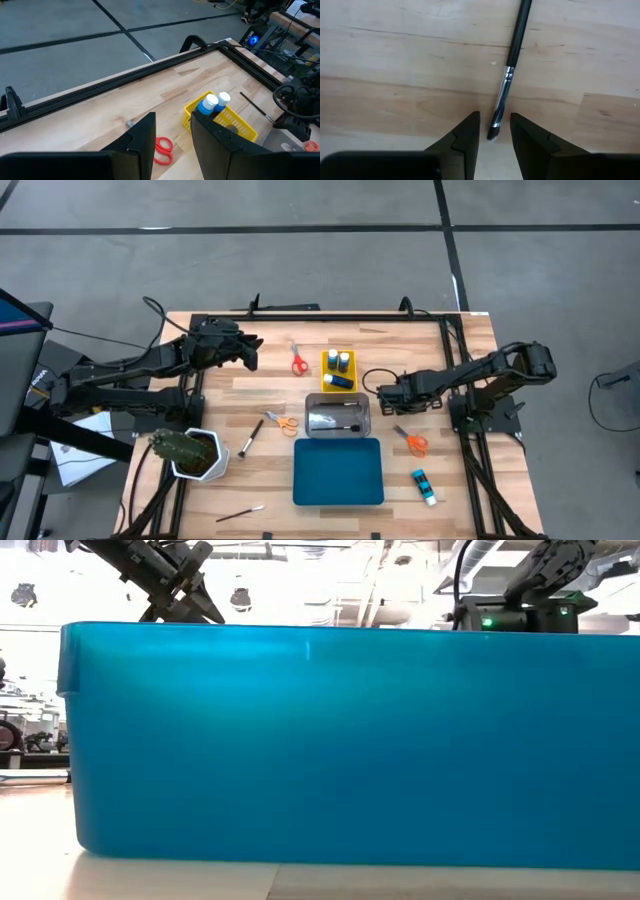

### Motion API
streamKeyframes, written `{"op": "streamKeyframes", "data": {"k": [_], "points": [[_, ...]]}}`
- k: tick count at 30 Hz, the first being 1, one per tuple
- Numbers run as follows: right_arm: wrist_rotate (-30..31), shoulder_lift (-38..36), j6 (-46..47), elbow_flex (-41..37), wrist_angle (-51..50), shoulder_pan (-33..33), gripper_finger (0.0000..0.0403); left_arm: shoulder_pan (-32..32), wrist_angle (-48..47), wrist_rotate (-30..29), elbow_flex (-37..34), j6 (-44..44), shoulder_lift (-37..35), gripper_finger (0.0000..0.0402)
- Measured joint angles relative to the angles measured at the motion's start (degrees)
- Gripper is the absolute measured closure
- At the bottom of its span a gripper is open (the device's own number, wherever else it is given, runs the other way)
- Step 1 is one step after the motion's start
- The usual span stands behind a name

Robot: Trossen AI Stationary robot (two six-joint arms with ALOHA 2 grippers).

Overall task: Pick & Place Paint Supplies
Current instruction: Put the makeup brush into the black bin

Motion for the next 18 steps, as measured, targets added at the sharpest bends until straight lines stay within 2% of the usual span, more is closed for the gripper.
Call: {"op": "streamKeyframes", "data": {"k": [7, 18], "points": [[-0.9, 0.0, 1.1, 0.0, 0.6, 1.0, 0.0317, 0.0, 0.0, 0.0, 0.0, -1.0, 0.0, 0.0285], [0.3, 0.0, -0.6, 0.0, 1.2, 1.1, 0.0392, 0.0, 0.0, 0.8, 0.0, -1.2, 0.0, 0.0285]]}}
